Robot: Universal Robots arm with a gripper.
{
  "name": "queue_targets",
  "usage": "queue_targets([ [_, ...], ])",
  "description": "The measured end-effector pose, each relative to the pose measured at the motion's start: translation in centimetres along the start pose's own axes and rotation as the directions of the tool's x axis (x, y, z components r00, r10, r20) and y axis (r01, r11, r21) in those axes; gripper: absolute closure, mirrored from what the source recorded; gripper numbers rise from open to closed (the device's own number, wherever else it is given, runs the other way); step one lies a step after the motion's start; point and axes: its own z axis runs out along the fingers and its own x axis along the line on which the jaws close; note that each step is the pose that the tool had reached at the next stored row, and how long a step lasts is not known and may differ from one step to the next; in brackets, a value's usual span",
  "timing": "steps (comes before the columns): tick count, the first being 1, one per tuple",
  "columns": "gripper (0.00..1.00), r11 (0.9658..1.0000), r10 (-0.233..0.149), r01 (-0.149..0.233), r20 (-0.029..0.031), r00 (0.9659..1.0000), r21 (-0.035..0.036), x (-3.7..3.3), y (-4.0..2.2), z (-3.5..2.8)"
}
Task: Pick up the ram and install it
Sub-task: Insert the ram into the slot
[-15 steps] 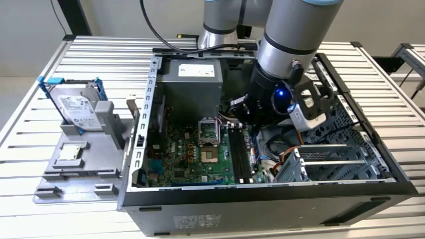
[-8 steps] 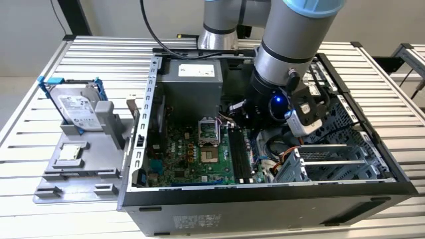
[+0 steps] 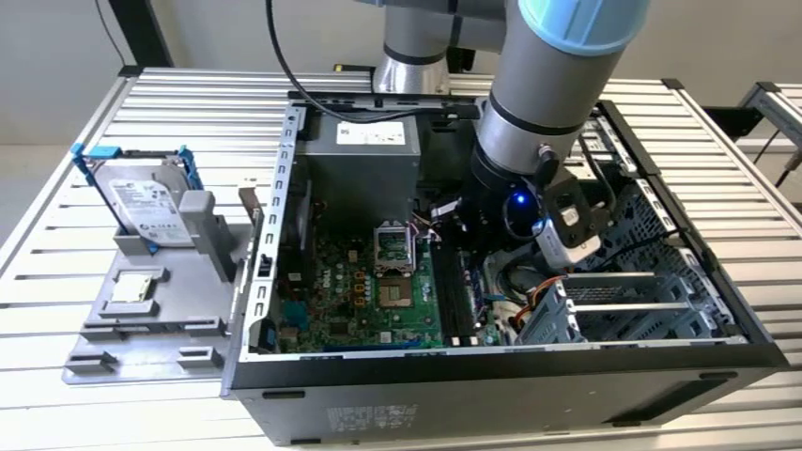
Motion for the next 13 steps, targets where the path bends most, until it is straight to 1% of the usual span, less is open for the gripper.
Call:
queue_targets([
  [3,1.0,1.0,0.0,0.0,-0.0008,1.0,0.0004,0.0,-0.03,0.03],
  [5,1.0,1.0,0.0,0.0,-0.0009,1.0,-0.0002,0.0,-0.04,0.38],
  [10,1.0,0.9999,-0.015,0.015,-0.0014,0.9999,0.0004,-0.03,-0.56,0.66],
  [13,1.0,0.9999,-0.017,0.017,-0.0014,0.9999,0.0002,0.11,-0.63,0.86],
])
